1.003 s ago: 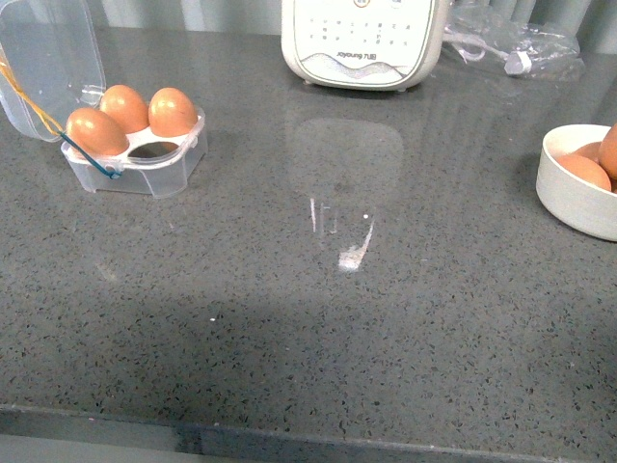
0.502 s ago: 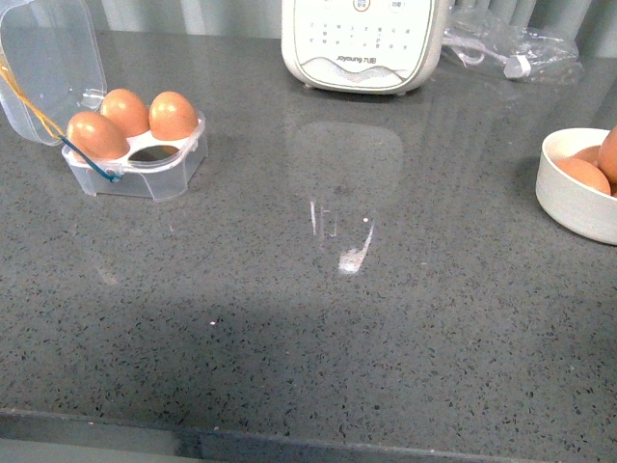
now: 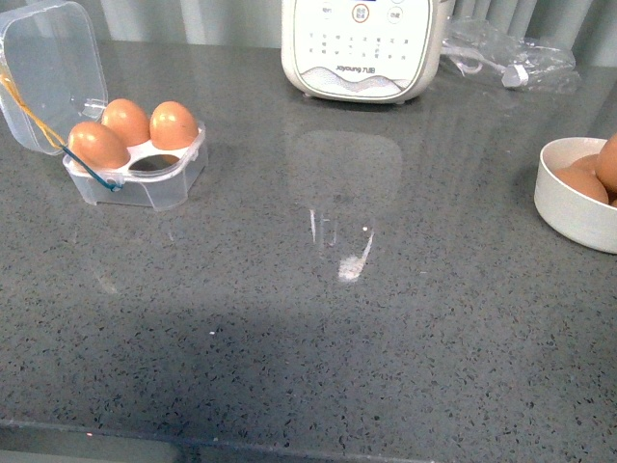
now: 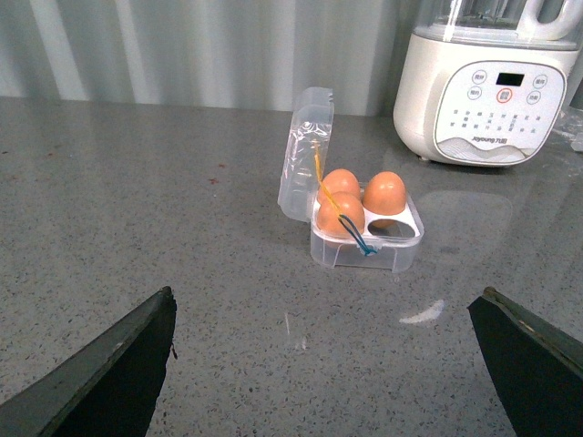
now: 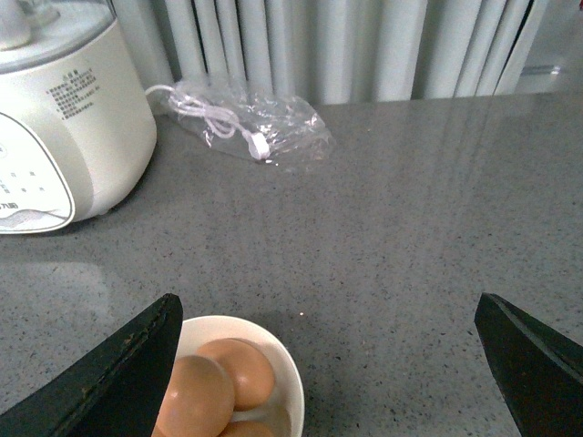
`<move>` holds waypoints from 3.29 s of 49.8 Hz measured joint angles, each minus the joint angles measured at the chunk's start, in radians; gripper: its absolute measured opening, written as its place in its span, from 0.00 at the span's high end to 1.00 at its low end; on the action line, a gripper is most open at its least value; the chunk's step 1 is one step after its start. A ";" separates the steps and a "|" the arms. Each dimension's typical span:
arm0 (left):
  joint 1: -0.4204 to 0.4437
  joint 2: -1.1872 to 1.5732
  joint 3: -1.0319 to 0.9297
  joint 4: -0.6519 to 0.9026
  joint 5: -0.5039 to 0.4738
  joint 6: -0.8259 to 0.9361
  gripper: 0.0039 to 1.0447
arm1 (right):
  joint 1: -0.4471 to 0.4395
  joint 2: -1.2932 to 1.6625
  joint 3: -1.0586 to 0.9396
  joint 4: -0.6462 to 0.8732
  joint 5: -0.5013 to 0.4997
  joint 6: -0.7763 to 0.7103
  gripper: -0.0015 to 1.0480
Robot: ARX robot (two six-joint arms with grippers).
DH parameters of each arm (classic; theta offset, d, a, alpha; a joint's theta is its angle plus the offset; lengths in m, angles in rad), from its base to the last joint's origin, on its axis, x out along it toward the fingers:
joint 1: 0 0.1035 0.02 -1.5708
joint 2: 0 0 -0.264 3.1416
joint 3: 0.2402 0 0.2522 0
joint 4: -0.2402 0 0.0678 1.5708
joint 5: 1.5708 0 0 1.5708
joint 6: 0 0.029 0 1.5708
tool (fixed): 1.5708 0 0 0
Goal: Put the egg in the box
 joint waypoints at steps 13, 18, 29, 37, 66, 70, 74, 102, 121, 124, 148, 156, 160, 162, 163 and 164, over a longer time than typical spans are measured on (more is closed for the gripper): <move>0.000 0.000 0.000 0.000 0.000 0.000 0.06 | 0.034 0.235 0.100 -0.062 -0.100 -0.019 0.07; 0.000 0.000 0.000 0.000 0.000 0.000 0.06 | 0.052 0.277 0.101 -0.050 -0.142 -0.035 0.07; 0.000 0.000 0.000 0.000 0.000 0.000 0.06 | 0.061 0.332 0.111 -0.027 -0.189 -0.045 0.07; 0.000 0.000 0.000 0.000 0.000 0.000 0.06 | 0.060 0.354 0.111 -0.024 -0.196 -0.045 0.07; 0.000 0.000 0.000 0.000 0.000 0.000 0.06 | 0.057 0.370 0.101 -0.006 -0.212 -0.046 0.34; 0.000 0.000 0.000 0.000 0.000 0.000 0.06 | 0.058 0.370 0.101 -0.006 -0.212 -0.045 0.49; 0.000 0.000 0.000 0.000 0.000 0.000 0.06 | 0.058 0.370 0.101 -0.006 -0.212 -0.046 0.60; 0.000 0.000 0.000 0.000 0.000 0.000 0.06 | 0.166 0.299 0.191 -0.018 -0.021 0.000 0.61; 0.000 0.000 0.000 0.000 0.000 0.000 0.06 | 0.446 0.456 0.430 -0.054 -0.025 0.068 0.61; 0.000 0.000 0.000 0.000 0.000 0.000 0.06 | 0.475 0.475 0.453 -0.060 -0.050 0.067 0.61; 0.000 0.000 0.000 0.000 0.000 0.000 0.06 | 0.598 0.564 0.529 -0.154 -0.325 -0.098 0.61; 0.000 0.000 0.000 0.000 0.000 0.000 0.06 | 0.603 0.621 0.582 -0.168 -0.335 -0.117 0.61; 0.000 0.000 0.000 0.000 0.000 0.000 0.06 | 0.607 0.652 0.613 -0.173 -0.337 -0.117 0.61; 0.000 0.000 0.000 0.000 0.000 0.000 0.06 | 0.611 0.671 0.633 -0.176 -0.338 -0.117 0.61; 0.000 0.000 0.000 0.000 0.000 0.000 0.06 | 0.614 0.682 0.648 -0.179 -0.340 -0.117 0.61; 0.000 0.000 0.000 0.000 0.000 0.000 0.06 | 0.617 0.692 0.659 -0.180 -0.340 -0.117 0.61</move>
